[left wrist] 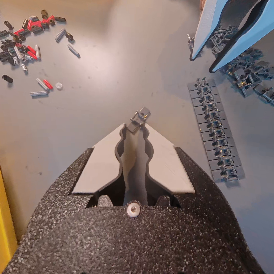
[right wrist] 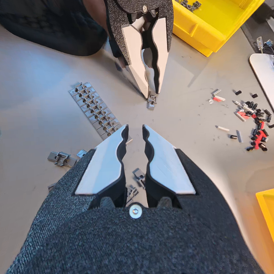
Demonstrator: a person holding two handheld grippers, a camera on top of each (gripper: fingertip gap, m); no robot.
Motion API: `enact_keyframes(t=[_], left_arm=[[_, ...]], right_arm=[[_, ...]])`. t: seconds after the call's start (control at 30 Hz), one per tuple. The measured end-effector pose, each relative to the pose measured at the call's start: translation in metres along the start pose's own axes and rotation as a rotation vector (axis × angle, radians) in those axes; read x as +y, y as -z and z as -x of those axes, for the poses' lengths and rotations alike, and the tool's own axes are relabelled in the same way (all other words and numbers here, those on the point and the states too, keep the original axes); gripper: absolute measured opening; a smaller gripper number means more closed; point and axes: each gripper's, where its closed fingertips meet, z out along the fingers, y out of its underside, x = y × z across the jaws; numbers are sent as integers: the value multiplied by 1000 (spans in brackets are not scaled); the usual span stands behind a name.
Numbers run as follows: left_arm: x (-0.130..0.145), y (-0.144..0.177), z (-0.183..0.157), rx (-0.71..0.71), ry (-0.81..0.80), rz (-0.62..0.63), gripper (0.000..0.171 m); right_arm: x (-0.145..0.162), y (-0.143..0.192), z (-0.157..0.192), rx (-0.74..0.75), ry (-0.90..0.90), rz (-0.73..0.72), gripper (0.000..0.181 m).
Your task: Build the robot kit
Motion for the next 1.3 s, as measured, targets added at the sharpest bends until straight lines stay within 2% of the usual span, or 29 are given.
enact_keyframes(t=[0.13,0.2,0.37,0.47,0.63,0.77,0.83,0.93,1.0,1.07,1.13,1.2,1.27,1.3], left_arm=[[-1,1,-6,-29,-111,21,14],[-7,2,-12,-31,-144,-8,3],[-21,9,-18,-46,-158,-85,0],[-45,25,-19,-122,-197,-205,0],[-82,50,-26,-327,-331,-367,0],[-96,57,-35,-397,-402,-421,0],[-99,60,-36,-446,-443,-426,0],[-100,62,-38,-484,-480,-432,0],[-101,63,-44,-443,-494,-466,1],[-99,63,-49,-321,-432,-507,13],[-92,59,-57,-128,-314,-496,21],[-89,57,-73,95,-208,-497,21],[-89,60,-94,327,-119,-510,18],[-90,62,-102,400,-93,-511,16]], right_arm=[[6,-1,0,13,-53,-35,18],[10,-5,-1,31,-69,-37,18],[5,-9,-3,54,-110,-79,19],[-12,-4,-9,57,-224,-176,21],[-49,16,-22,41,-590,-439,30],[-68,23,-28,40,-678,-568,27],[-69,24,-31,46,-680,-579,16],[-71,27,-29,14,-655,-585,15],[-70,30,-25,-33,-594,-553,15],[-63,33,-20,-74,-507,-455,15],[-55,37,-7,-110,-329,-339,15],[-52,42,13,-179,-174,-263,15],[-55,46,25,-228,-104,-231,15],[-57,48,29,-248,-82,-220,15]])
